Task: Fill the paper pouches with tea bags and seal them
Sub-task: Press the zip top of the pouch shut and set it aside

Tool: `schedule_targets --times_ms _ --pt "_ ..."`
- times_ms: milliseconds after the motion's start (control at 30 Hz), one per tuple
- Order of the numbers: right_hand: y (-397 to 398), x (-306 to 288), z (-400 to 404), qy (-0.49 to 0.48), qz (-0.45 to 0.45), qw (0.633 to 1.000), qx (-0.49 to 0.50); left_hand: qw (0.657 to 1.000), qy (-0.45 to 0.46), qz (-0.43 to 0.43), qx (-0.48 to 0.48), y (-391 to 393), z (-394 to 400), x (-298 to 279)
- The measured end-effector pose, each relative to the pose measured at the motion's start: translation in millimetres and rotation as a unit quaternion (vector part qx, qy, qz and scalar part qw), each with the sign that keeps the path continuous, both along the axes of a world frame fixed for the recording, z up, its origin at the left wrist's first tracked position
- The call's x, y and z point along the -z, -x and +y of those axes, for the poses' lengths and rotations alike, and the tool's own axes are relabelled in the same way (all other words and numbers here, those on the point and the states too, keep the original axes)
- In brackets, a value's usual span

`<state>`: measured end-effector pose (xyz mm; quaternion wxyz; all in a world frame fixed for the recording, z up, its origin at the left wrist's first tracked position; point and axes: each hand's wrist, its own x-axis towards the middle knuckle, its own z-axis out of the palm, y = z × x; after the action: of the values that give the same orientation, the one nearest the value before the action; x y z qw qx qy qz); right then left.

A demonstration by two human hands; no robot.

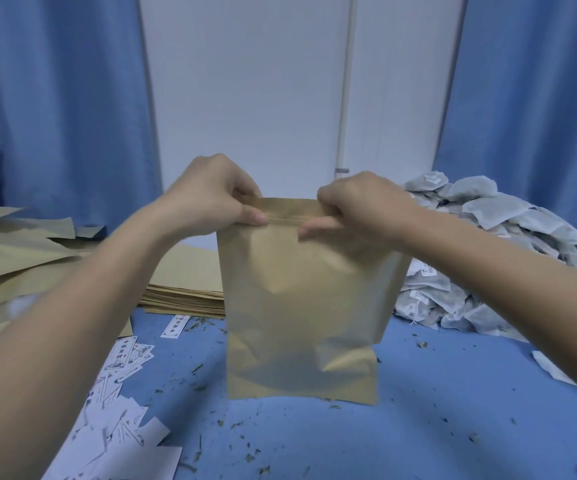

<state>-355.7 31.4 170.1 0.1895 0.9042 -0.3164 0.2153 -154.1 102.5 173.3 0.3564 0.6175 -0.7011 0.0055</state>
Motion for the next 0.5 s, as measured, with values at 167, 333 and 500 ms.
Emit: schedule_targets --times_ms 167,333,500 --pt "16.9 6.7 -9.6 0.035 -0.018 0.999 0.009 0.998 0.011 0.046 0.036 0.2 -8.7 10.2" --pt "31.0 16.3 -20.4 0.123 -0.068 0.99 0.028 0.95 0.031 0.277 0.138 -4.1 -15.2 33.9" --pt "38.9 18.7 -30.0 0.129 -0.139 0.982 0.007 0.874 0.03 0.451 0.179 5.8 -32.2 62.1"
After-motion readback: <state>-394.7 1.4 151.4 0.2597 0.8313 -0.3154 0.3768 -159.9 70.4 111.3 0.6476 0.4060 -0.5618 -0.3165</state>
